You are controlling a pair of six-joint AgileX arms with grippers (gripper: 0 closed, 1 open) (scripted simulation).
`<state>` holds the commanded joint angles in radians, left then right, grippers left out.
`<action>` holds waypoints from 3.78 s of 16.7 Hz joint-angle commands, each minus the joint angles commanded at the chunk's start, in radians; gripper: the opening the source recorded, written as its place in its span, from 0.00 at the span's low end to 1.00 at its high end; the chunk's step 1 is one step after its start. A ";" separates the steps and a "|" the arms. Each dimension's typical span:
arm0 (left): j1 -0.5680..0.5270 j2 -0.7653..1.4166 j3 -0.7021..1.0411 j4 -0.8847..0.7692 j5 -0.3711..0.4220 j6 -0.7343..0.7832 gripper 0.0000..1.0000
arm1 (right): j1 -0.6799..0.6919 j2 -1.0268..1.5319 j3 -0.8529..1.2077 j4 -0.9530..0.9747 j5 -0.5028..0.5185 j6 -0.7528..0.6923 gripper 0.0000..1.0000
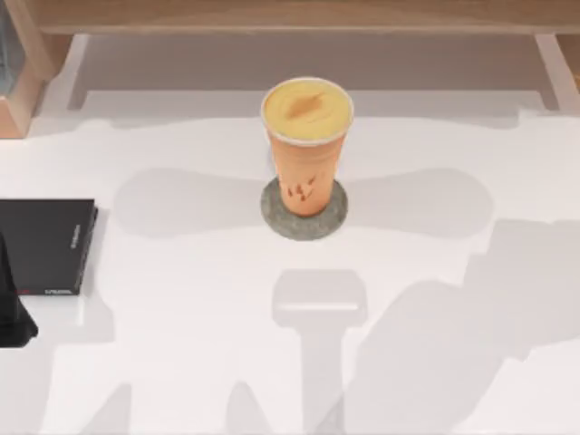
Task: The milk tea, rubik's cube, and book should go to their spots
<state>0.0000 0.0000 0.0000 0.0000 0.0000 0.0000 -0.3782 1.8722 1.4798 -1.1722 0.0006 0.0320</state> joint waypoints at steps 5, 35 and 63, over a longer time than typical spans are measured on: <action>0.000 0.000 0.000 0.000 0.000 0.000 1.00 | 0.004 0.005 0.003 -0.003 0.000 0.000 1.00; 0.000 0.000 0.000 0.000 0.000 0.000 1.00 | 0.000 0.068 -0.159 0.220 0.000 0.003 0.00; 0.000 0.000 0.000 0.000 0.000 0.000 1.00 | 0.714 -0.060 0.020 0.715 0.444 -0.006 0.00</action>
<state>0.0000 0.0000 0.0000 0.0000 0.0000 0.0000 0.3362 1.8125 1.4999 -0.4575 0.4445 0.0258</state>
